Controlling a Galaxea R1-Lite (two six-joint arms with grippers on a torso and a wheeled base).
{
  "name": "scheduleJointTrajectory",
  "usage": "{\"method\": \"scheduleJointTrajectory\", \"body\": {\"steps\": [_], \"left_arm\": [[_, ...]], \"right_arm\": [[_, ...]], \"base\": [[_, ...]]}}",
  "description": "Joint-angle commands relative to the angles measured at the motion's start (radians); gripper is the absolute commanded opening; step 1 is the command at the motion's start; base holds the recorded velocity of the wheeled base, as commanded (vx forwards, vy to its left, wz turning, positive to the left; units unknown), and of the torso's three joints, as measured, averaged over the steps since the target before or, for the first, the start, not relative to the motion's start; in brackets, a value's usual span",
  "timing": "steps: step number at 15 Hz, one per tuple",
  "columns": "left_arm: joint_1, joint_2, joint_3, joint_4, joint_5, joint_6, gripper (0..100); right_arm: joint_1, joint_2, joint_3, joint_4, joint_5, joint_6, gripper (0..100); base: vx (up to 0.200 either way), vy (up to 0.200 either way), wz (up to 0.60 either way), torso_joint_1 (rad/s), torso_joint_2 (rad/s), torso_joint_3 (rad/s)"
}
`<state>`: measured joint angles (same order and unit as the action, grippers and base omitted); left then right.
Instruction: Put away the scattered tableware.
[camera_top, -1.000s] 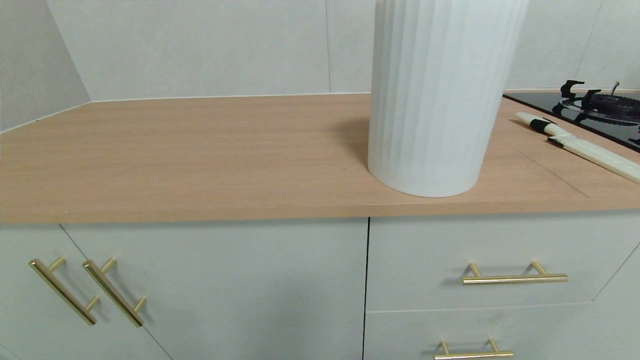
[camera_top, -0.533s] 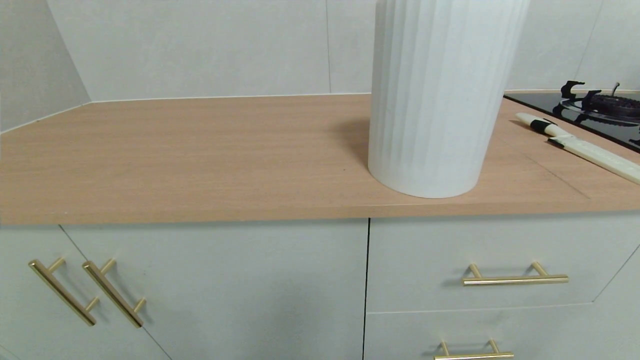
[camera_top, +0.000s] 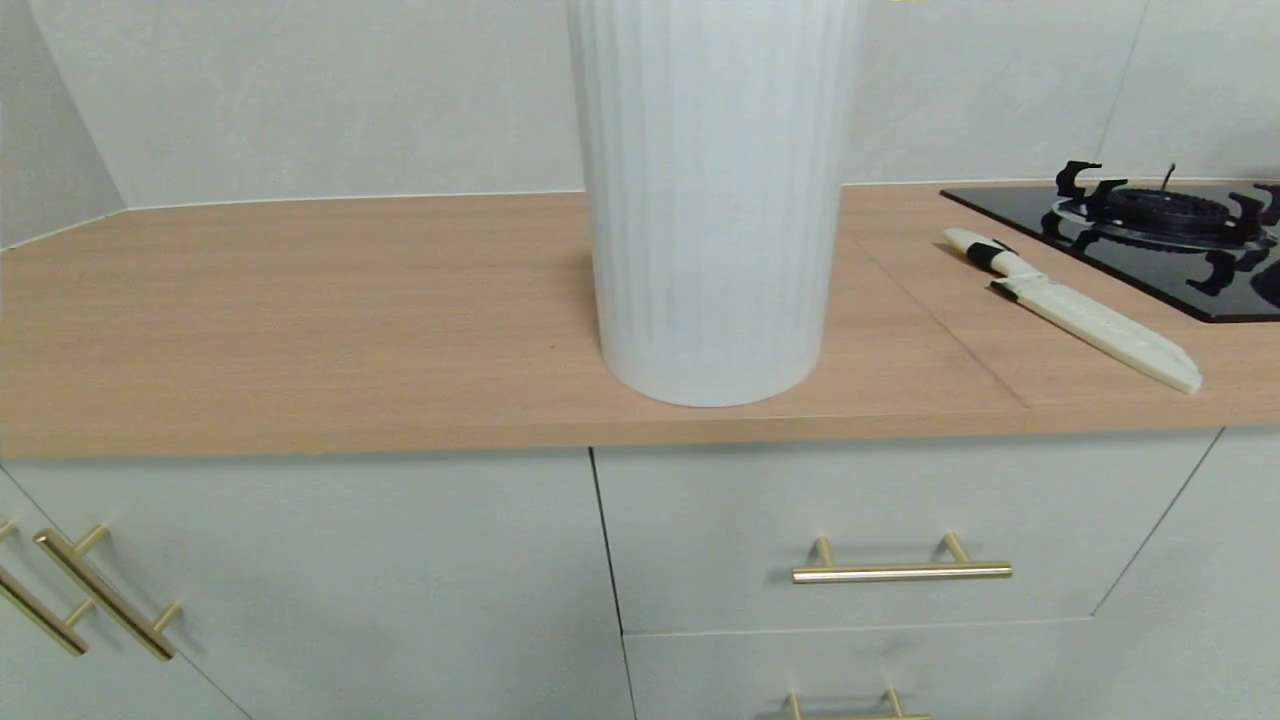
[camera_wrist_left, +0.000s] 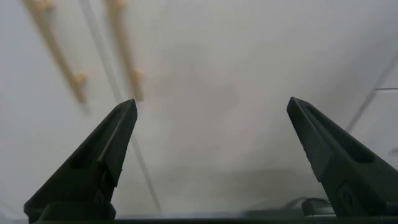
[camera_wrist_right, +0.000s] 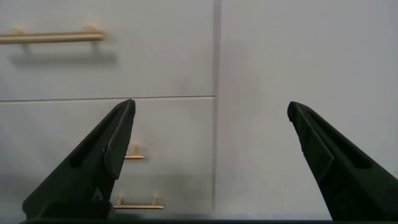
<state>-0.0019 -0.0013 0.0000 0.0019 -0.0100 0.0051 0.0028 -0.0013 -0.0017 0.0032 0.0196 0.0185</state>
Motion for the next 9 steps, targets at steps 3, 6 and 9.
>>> {"method": "scheduleJointTrajectory", "body": {"steps": [3,6,9], "left_arm": [[0.000,0.001,0.000,0.000,-0.001,-0.001,100],[0.000,0.001,0.000,0.000,-0.001,-0.001,100],[0.000,0.001,0.000,0.000,0.001,-0.001,100]], "right_arm": [[0.000,0.001,0.000,0.000,0.000,-0.003,100],[0.000,0.001,0.000,0.000,0.000,-0.005,100],[0.000,0.001,0.000,0.000,0.000,-0.005,100]], "base": [[0.000,0.000,0.00,0.000,0.00,0.000],[0.000,0.000,0.00,0.000,0.00,0.000],[0.000,0.000,0.00,0.000,0.00,0.000]]}}
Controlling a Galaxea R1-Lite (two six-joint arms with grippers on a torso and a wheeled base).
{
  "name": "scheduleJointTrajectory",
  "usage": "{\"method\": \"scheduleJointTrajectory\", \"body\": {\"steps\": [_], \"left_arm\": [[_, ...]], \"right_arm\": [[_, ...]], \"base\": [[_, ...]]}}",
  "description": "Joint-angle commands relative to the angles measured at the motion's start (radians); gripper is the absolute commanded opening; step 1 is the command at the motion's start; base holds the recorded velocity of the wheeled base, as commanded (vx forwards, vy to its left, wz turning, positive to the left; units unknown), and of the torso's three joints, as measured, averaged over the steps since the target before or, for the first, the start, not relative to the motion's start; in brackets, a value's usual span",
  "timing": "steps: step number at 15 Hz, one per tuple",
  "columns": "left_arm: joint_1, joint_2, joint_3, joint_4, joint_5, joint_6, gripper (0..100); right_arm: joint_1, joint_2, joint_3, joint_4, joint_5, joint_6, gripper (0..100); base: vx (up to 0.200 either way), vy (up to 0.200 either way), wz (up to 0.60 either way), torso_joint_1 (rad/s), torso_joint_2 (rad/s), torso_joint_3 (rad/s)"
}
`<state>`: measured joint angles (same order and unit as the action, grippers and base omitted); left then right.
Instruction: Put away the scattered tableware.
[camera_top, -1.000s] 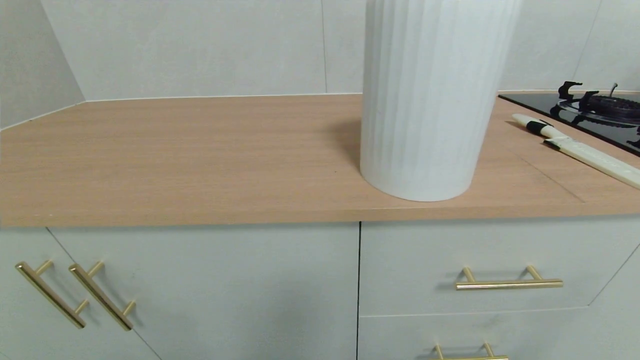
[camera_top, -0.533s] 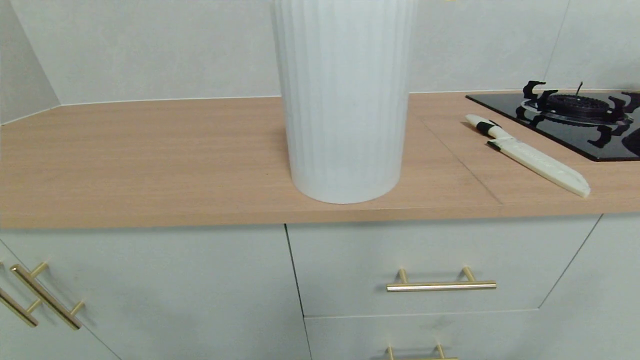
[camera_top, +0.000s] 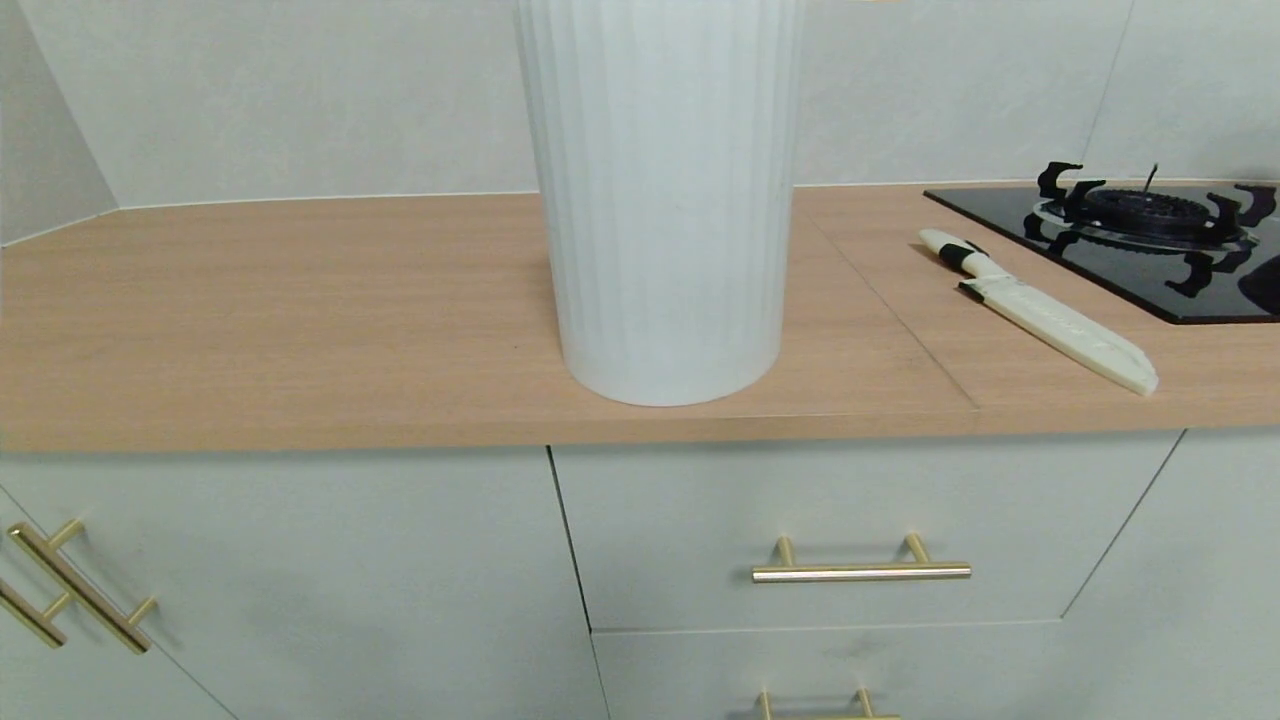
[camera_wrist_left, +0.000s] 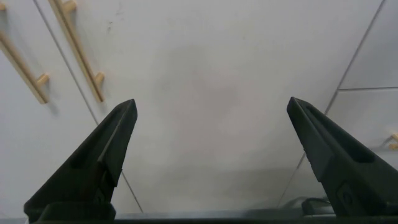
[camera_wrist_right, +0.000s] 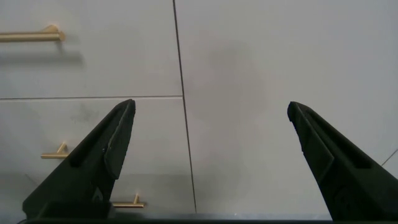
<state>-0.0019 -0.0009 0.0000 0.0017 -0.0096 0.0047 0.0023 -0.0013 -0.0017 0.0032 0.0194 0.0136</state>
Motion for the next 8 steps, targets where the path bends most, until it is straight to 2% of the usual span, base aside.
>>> {"method": "scheduleJointTrajectory", "body": {"steps": [1,8], "left_arm": [[0.000,0.001,0.000,0.000,0.000,0.000,100],[0.000,0.001,0.000,0.000,-0.001,0.001,100]], "right_arm": [[0.001,0.001,0.000,0.000,0.001,0.000,100],[0.001,0.001,0.000,0.000,0.002,0.000,100]], "base": [[0.000,0.000,0.00,0.000,0.00,0.000],[0.000,0.000,0.00,0.000,0.00,0.000]]}}
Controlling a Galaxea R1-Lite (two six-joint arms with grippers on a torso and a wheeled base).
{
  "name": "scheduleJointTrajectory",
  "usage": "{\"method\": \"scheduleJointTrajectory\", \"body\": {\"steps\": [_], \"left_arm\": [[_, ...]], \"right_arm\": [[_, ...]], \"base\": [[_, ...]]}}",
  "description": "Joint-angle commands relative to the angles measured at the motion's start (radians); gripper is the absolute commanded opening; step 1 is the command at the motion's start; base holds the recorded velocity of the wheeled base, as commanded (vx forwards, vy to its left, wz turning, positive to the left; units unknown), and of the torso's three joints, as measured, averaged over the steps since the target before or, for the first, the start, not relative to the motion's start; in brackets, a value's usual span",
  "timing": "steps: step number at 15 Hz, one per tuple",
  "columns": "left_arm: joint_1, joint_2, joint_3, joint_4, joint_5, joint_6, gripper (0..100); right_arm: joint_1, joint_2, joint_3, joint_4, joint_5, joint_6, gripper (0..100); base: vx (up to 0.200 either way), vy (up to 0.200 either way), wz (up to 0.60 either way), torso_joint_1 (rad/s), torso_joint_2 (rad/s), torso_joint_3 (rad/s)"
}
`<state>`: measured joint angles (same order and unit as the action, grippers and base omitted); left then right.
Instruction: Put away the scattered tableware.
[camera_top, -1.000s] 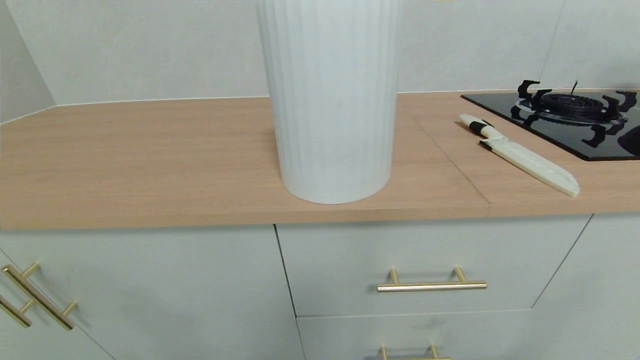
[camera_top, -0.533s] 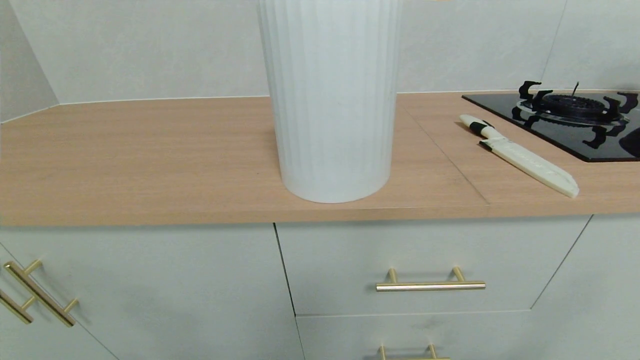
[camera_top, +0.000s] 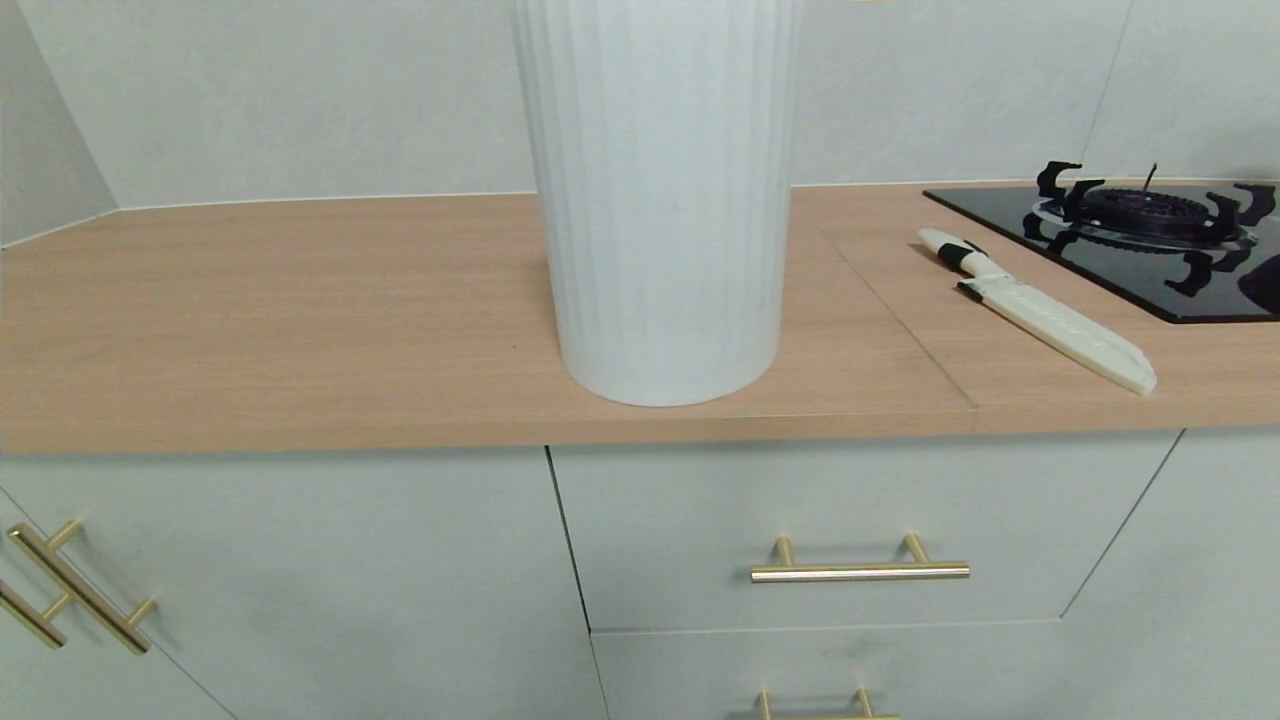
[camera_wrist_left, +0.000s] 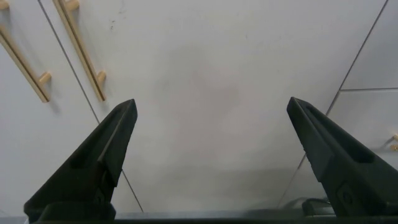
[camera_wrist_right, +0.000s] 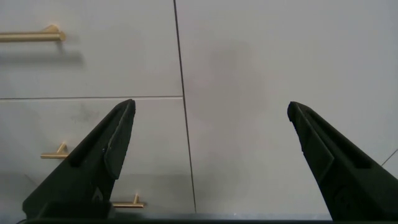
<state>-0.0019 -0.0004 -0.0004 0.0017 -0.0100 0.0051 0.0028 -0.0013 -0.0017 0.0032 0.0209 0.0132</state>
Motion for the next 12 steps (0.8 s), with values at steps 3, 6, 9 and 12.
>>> {"method": "scheduleJointTrajectory", "body": {"steps": [3,6,9,12], "left_arm": [[-0.001,0.000,0.000,0.000,-0.001,-0.001,100],[0.000,0.000,0.000,0.000,-0.001,-0.001,100],[0.000,0.000,0.000,0.000,0.001,-0.001,100],[0.000,0.000,0.000,0.000,-0.001,-0.001,100]], "right_arm": [[0.000,0.001,0.000,0.000,0.001,0.001,100],[0.000,0.001,0.000,0.000,0.001,0.001,100],[0.000,0.001,0.000,0.000,0.001,0.001,100],[0.000,0.001,0.000,0.000,0.001,0.001,100]], "base": [[0.000,0.000,0.00,0.000,0.00,0.000],[0.000,0.000,0.00,0.012,-0.05,-0.045],[0.000,0.000,0.00,0.089,-0.24,-0.260],[0.000,0.000,0.00,0.126,-0.50,-0.305]]}}
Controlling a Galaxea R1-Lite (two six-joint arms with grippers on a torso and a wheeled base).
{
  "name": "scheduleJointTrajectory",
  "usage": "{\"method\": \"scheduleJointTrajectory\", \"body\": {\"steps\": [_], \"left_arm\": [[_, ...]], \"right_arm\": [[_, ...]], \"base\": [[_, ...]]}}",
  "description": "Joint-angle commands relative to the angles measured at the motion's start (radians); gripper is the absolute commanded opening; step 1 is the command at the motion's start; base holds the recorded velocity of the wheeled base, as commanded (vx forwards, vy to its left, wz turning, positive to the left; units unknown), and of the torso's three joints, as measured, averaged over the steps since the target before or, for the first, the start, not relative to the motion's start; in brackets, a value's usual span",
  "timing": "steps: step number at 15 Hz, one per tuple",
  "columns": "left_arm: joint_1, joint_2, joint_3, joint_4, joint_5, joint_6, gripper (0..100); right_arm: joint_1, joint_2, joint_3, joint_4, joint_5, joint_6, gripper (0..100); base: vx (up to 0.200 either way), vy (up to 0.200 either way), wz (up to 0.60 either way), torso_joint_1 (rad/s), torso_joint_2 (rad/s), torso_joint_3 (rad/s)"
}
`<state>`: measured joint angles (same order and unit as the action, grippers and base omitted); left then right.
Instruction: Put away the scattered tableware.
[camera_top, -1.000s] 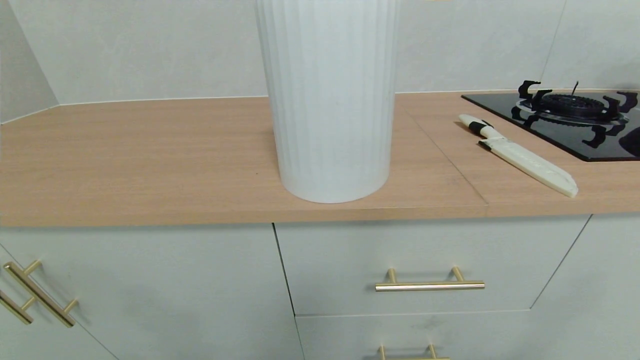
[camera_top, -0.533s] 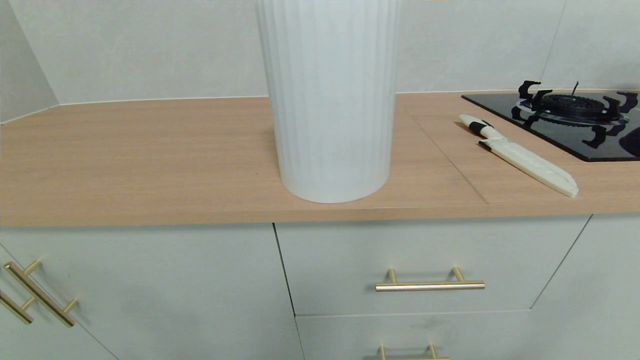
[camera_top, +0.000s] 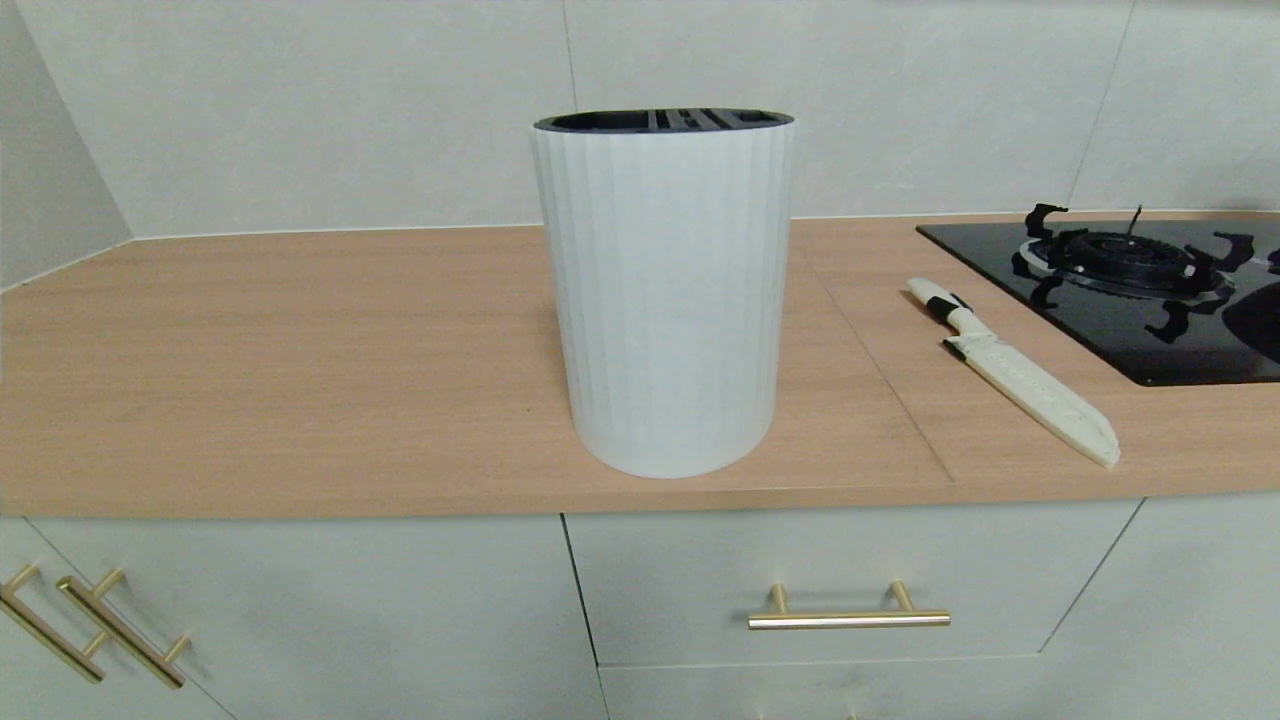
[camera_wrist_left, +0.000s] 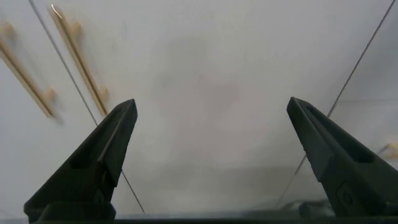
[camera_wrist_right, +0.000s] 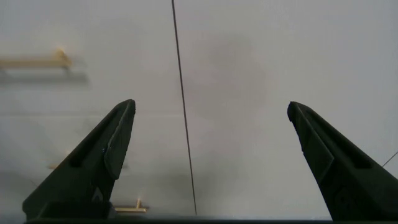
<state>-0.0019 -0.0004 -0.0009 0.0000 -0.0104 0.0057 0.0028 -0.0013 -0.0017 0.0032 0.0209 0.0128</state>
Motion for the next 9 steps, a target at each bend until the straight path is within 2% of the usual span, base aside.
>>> {"method": "scheduleJointTrajectory", "body": {"steps": [1,9], "left_arm": [[0.000,0.000,0.001,0.002,0.000,-0.001,100],[0.000,0.000,0.001,0.002,0.001,-0.001,100]], "right_arm": [[0.000,0.001,0.000,0.000,0.001,0.001,100],[0.000,0.001,0.000,0.000,0.001,0.001,100]], "base": [[0.000,0.000,0.00,0.149,-0.47,-0.295],[0.000,0.000,0.00,0.177,-0.47,-0.292]]}}
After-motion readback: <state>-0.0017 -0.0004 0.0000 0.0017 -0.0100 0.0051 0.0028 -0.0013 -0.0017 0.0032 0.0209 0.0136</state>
